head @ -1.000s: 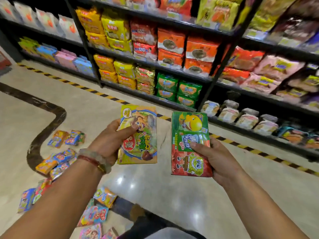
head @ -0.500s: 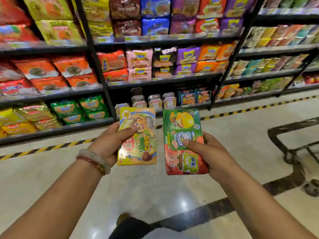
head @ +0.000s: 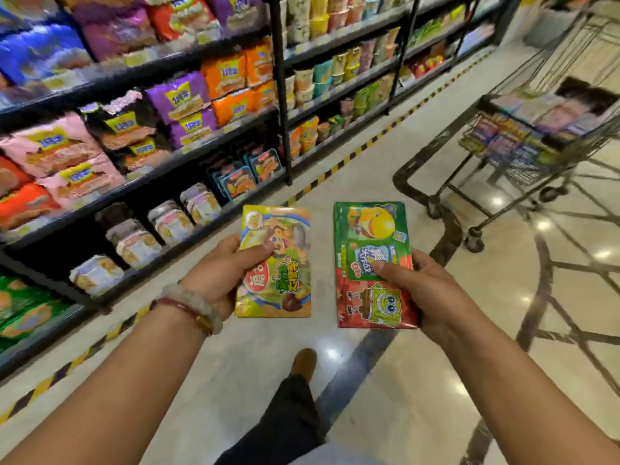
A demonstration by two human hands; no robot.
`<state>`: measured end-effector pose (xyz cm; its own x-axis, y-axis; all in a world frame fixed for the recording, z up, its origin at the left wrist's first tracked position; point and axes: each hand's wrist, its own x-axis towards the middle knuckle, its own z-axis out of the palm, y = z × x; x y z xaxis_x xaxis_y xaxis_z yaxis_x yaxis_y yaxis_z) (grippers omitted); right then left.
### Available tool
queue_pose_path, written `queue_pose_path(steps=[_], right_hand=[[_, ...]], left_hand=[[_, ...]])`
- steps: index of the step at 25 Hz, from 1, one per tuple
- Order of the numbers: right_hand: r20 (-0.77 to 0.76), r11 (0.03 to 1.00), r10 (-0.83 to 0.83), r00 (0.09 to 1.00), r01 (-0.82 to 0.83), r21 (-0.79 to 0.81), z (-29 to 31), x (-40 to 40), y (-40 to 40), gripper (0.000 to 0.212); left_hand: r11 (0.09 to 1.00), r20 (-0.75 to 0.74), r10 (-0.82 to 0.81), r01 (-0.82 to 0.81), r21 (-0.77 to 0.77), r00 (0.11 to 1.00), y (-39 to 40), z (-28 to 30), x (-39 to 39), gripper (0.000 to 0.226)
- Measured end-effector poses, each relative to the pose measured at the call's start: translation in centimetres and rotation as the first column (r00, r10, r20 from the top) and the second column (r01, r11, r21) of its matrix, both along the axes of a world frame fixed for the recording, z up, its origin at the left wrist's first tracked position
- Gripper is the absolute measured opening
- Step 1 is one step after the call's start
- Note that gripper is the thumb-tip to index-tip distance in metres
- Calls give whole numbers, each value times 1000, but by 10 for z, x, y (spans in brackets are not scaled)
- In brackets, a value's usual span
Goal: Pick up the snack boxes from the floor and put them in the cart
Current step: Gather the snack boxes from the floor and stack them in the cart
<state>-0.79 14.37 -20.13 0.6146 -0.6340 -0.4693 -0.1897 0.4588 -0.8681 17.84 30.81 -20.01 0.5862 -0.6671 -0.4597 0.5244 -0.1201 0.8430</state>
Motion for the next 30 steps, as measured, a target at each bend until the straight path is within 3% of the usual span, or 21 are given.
queue_pose_path(steps=[3,8,12,16,23,30], right_hand=[[-4,991,-127,992,127,28,-5,1,-50,46],[-14,958,-285,958,285,42,-8,20,-137,44],[-25,917,-393,919,394,64,-10,27,-199,58],[-14,856,-512,859,511,77,-12,10,-263,40],[-4,805,-592,806,591,55,-11,-38,-398,45],[4,815,-578,816,577,50,-2,-72,-521,48]], left_hand=[[988,-24,-157,157,12,987,-73,-8,15,53],[958,-42,-282,283,31,959,-193,-7,57,56],[917,-38,-395,396,42,918,-281,-3,87,60],[876,-18,-478,478,58,878,-373,-4,99,57],[837,-33,-541,542,70,840,-525,-16,51,54],[840,-61,-537,540,62,842,-652,-12,14,33]])
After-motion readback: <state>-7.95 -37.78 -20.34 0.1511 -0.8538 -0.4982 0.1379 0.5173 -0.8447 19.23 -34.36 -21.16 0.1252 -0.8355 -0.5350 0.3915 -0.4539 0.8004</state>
